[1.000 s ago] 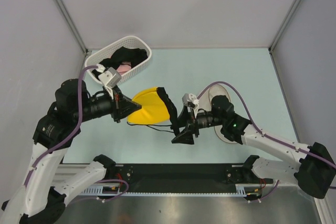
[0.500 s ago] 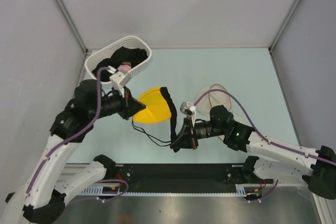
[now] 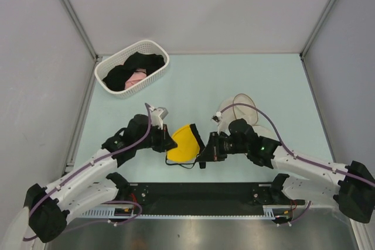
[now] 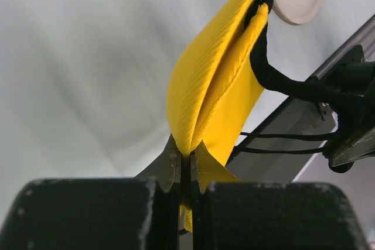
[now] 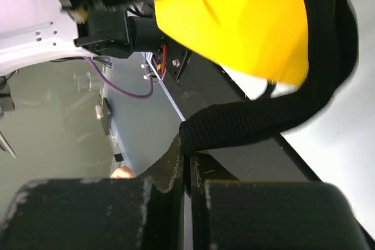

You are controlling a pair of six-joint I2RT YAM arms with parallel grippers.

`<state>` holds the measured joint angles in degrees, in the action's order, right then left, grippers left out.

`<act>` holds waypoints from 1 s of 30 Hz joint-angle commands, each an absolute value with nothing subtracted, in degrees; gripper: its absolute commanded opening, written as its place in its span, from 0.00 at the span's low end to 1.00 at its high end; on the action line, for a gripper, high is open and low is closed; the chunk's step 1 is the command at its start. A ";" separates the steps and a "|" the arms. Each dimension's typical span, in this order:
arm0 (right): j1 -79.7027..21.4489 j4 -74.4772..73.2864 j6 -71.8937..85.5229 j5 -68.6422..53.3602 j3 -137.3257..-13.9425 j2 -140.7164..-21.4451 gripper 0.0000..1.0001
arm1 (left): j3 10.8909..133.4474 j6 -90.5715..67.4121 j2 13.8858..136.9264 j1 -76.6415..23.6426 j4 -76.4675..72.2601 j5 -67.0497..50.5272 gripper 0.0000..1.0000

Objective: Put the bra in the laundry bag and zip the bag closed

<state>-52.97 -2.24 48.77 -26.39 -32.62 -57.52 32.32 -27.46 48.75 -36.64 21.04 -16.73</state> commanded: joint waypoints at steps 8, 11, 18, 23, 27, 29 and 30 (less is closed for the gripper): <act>-48.96 7.55 52.56 -30.49 -36.47 -71.96 0.09 | 26.19 -32.61 58.70 -39.81 0.46 -25.92 0.00; -47.55 10.53 51.95 -32.86 -37.70 -77.93 0.11 | 25.93 -32.52 62.12 -39.81 -2.54 -26.80 0.00; -44.21 15.55 51.50 -35.50 -39.72 -88.13 0.17 | 30.67 -31.29 71.53 -39.81 2.98 -24.53 0.00; -42.98 14.85 50.10 -34.10 -41.31 -91.49 0.26 | 33.48 -30.33 74.44 -39.81 6.41 -22.33 0.00; -43.06 14.50 50.10 -35.24 -42.89 -94.30 0.37 | 35.24 -29.18 76.20 -39.81 8.34 -22.15 0.01; -43.15 14.85 50.53 -35.24 -42.63 -94.04 0.40 | 35.86 -29.18 77.08 -39.81 9.58 -21.88 0.06; -43.24 14.68 50.54 -35.42 -42.54 -93.78 0.42 | 36.03 -29.09 77.25 -39.81 9.67 -22.06 0.09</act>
